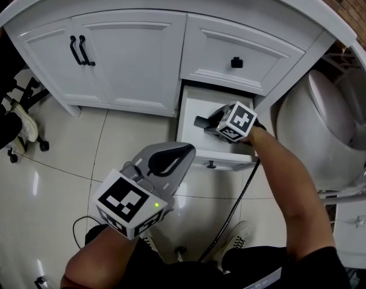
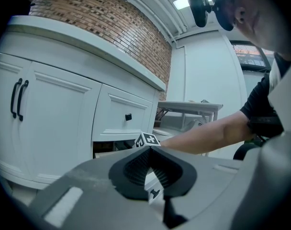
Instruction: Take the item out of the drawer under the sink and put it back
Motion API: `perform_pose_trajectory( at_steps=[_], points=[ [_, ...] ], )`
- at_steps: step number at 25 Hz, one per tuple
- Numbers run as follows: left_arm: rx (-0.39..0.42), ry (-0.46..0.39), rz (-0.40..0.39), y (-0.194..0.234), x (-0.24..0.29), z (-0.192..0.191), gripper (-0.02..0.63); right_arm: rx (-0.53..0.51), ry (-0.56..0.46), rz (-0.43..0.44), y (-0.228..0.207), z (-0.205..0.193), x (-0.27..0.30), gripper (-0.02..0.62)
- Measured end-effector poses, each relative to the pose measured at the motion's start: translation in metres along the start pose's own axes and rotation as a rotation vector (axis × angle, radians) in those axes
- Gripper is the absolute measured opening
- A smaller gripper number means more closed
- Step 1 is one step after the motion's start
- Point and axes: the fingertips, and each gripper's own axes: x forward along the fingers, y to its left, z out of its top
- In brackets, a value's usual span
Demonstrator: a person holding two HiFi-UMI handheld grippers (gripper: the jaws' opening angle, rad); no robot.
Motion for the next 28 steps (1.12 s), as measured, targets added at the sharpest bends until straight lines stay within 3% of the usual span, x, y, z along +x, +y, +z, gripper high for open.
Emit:
perform_pose_trajectory(
  at_steps=[6,19,23,28],
  points=[
    [0.013,-0.006,0.001,0.002,-0.003,0.001,0.006,-0.05,-0.026,-0.079,-0.002,0.016,-0.022,0.163],
    [0.047,-0.039,0.03,-0.011,-0.018,0.009,0.006,-0.015,-0.308,-0.373,0.003,0.058,-0.143,0.163],
    [0.032,-0.057,0.018,-0.021,-0.023,0.012,0.006,0.031,-0.43,-0.383,0.026,0.062,-0.184,0.163],
    [0.043,-0.065,0.005,-0.031,-0.033,0.014,0.006,0.162,-0.682,-0.314,0.08,0.068,-0.243,0.163]
  ],
)
